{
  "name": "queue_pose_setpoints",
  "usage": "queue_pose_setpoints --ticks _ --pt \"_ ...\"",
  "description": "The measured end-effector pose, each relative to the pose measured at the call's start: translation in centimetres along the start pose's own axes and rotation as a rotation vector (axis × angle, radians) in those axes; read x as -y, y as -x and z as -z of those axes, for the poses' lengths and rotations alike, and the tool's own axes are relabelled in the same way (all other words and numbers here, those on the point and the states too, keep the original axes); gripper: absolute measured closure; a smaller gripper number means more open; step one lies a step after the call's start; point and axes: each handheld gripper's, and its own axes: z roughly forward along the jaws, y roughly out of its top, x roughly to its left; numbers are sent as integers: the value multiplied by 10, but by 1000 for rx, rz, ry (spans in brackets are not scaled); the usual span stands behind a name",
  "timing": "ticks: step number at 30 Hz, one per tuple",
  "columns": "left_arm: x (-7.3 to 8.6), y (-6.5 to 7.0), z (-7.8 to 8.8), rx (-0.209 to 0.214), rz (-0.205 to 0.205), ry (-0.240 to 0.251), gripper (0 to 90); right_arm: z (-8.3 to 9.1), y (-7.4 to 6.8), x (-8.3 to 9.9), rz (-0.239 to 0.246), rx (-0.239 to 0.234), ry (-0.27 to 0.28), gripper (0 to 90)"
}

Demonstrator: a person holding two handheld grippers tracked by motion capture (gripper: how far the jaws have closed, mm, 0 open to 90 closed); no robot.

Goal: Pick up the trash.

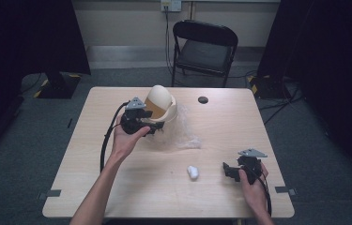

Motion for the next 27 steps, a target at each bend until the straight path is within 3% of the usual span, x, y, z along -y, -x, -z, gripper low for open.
queue_pose_setpoints --ticks 8,13,27 --pt "11 11 16 5 -23 18 294 0 0 0 1 0 0 97" --pt "16 15 21 11 -10 33 296 0 0 0 0 0 0 98" --pt "35 41 25 33 1 -15 305 0 0 0 0 0 0 97"
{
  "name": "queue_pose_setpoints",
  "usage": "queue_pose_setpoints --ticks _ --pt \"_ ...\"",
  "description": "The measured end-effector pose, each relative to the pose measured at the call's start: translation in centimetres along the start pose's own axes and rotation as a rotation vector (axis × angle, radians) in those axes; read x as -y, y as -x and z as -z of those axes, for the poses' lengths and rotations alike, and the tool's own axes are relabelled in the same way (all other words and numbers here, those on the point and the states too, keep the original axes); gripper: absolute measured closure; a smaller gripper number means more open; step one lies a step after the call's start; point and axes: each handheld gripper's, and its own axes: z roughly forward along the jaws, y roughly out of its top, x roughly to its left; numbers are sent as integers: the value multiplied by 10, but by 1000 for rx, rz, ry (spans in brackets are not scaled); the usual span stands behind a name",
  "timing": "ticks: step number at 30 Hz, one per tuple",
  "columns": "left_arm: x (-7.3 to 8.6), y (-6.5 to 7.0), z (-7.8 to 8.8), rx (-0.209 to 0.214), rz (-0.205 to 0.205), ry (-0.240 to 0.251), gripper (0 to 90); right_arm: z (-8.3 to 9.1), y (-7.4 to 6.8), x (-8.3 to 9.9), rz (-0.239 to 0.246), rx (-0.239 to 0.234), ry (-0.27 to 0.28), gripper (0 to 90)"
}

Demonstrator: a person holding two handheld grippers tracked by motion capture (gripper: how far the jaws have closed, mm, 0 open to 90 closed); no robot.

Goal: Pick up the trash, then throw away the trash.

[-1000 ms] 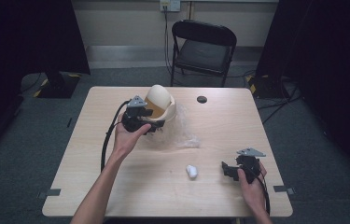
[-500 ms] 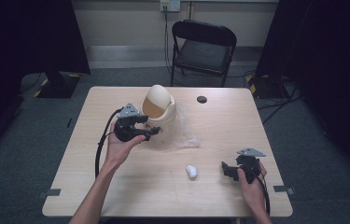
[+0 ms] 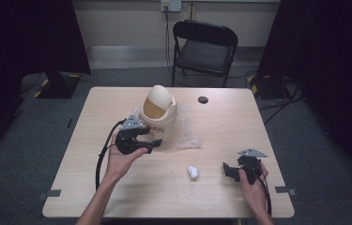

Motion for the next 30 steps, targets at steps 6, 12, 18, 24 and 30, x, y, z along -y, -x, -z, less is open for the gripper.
queue_pose_setpoints --ticks 6,12,18,24,30 --pt "13 20 -9 32 -23 -17 304 0 0 0 0 0 0 97" --pt "22 33 -20 60 -36 -45 301 0 0 0 0 0 0 98" --pt "33 44 -32 90 -26 -68 348 0 0 0 0 0 0 97" --pt "41 58 -52 149 -12 -95 356 0 0 0 1 0 0 97" --pt "49 70 -73 213 4 -124 363 0 0 0 0 0 0 97"
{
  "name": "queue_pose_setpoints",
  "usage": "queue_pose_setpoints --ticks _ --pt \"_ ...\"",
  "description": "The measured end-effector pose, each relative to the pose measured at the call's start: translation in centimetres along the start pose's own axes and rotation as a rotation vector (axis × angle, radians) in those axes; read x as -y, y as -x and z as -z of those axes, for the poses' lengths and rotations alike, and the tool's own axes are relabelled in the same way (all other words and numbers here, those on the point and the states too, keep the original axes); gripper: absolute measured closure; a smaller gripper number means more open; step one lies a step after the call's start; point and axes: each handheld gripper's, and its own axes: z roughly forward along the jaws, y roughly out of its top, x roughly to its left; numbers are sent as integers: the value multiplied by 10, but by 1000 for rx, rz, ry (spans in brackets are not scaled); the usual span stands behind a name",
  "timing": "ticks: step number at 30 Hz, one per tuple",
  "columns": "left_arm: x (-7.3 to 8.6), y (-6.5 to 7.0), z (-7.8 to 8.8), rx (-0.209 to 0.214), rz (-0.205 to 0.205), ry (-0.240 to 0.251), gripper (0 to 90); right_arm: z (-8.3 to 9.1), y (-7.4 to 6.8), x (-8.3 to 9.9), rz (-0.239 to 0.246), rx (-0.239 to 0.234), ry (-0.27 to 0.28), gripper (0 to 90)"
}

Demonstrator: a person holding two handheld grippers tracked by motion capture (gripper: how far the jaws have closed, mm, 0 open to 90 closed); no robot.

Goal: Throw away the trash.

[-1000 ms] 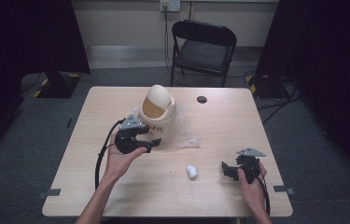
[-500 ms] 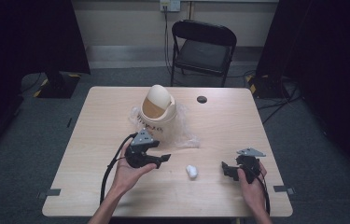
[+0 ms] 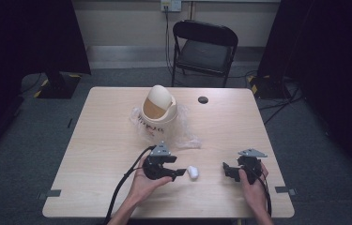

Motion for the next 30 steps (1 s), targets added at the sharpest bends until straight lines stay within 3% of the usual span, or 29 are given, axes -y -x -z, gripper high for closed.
queue_pose_setpoints --ticks 5,13,22,26,30 --pt "1 4 -12 27 -4 -3 398 0 0 0 1 0 0 97" --pt "0 8 -35 19 -24 -53 351 0 0 0 0 0 0 97" --pt "-1 9 -48 15 -24 -63 348 0 0 0 0 0 0 97" --pt "0 12 -55 -1 -60 -99 389 0 0 0 0 0 0 97" --pt "0 10 -55 -7 -59 -98 451 0 0 0 0 0 0 97"
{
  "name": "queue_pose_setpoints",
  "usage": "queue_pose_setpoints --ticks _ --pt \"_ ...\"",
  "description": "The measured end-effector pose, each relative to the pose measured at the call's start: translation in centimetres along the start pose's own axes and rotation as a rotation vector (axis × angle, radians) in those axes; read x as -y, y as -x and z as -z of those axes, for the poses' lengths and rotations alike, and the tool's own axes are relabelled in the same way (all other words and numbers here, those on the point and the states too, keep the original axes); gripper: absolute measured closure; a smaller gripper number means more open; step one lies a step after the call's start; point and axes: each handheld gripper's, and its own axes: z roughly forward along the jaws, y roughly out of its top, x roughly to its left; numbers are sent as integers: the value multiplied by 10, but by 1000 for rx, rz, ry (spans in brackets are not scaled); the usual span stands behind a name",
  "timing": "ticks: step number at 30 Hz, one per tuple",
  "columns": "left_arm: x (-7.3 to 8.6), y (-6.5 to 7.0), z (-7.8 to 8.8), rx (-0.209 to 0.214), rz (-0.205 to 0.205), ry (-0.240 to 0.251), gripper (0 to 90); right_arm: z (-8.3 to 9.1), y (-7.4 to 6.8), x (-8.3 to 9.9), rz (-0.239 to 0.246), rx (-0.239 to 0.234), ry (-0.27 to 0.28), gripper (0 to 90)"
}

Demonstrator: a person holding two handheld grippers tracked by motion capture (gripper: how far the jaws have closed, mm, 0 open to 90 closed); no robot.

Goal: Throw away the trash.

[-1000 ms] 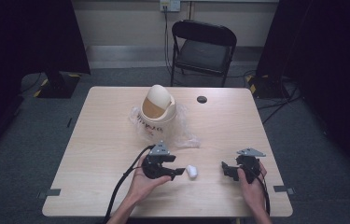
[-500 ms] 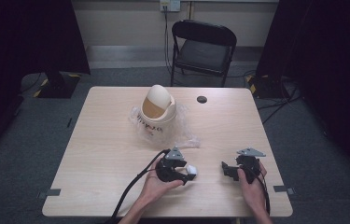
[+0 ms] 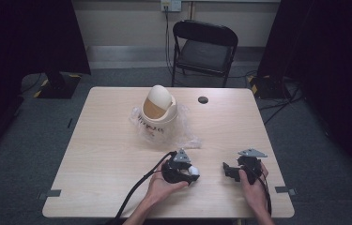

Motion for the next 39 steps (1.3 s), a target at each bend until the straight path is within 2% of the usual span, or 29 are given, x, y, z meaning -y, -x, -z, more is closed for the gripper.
queue_pose_setpoints --ticks 6,12,14,28,39 --pt "0 -1 3 1 -7 0 516 0 0 0 0 0 0 97" --pt "0 -3 7 9 -8 3 526 0 0 0 0 0 0 97" --pt "1 -4 9 20 4 24 527 0 0 0 0 0 0 97" --pt "3 -9 42 -13 29 89 529 0 0 0 0 0 0 97" --pt "5 -24 67 -54 47 116 532 0 0 0 0 0 0 97"
